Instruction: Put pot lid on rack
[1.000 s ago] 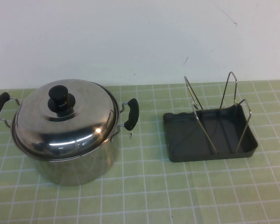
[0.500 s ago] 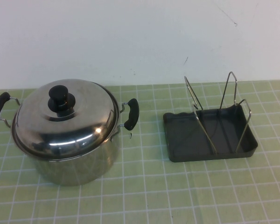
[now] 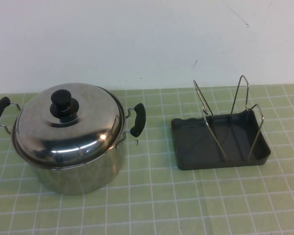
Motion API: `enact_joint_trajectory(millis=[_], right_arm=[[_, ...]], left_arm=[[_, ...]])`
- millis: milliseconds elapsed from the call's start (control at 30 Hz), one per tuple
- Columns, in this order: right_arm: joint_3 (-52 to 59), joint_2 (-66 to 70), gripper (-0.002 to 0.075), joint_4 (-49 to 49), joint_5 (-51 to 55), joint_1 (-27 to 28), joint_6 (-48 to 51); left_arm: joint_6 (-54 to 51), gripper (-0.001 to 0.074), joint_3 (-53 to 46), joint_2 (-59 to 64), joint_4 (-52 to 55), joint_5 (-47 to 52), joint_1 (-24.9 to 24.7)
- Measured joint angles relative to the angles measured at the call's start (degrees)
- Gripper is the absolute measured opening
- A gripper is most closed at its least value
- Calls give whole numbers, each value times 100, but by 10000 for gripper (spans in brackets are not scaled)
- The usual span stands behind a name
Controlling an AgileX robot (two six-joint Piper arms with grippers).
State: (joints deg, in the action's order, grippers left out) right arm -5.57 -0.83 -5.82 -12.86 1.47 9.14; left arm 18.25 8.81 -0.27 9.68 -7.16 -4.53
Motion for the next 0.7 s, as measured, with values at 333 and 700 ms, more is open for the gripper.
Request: enact_joint_trajectory(millis=[333,700], right_arm=[[-1464,933,-1,-59,1855,0,629],[-1492,2255,-1,-59,1937,0,663]], left_arm=[[82,-3,1758,2090,-239,1173,0],[772,330,1874,4848,754,-2260,0]])
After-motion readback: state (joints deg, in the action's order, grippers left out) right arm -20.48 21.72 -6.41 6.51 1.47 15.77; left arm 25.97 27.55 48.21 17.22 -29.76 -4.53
